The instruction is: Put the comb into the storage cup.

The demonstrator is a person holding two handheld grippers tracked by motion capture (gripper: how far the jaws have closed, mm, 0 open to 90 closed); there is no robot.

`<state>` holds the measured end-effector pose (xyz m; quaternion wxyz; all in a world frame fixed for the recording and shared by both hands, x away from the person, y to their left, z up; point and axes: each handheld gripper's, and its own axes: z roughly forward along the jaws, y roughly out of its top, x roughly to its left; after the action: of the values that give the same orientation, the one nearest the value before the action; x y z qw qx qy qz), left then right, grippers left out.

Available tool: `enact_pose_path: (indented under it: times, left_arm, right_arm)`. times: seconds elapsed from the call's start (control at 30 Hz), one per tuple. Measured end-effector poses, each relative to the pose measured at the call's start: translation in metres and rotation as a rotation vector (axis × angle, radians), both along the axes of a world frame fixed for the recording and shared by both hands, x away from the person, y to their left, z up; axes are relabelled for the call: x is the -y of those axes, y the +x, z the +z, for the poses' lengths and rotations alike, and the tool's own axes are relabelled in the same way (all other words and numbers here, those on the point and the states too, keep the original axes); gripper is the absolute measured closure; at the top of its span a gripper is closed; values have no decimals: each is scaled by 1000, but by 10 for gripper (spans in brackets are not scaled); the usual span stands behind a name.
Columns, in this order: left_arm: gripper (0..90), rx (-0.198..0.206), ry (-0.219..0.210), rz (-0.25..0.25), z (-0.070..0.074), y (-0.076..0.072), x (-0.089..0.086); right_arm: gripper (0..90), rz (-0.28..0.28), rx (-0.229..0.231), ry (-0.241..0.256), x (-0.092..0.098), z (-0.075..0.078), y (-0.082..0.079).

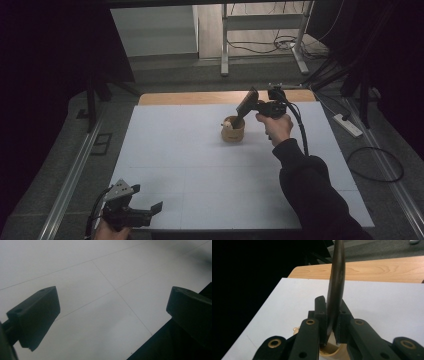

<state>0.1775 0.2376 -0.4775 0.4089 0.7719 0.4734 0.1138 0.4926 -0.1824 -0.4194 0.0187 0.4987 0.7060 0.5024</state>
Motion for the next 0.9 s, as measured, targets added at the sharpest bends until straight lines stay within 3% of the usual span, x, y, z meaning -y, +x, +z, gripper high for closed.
enact_pose_path:
  times: [0.33, 0.63, 0.9]
  left_arm:
    - [0, -4, 4, -2, 0, 1, 1]
    - [0, -5, 4, -1, 0, 1, 1]
    - [0, -6, 3, 0, 0, 1, 1]
  right_arm:
    - [823, -20, -28, 38, 10, -7, 3]
    - [752, -67, -18, -39, 14, -12, 4]
    - [674, -79, -5, -73, 14, -13, 4]
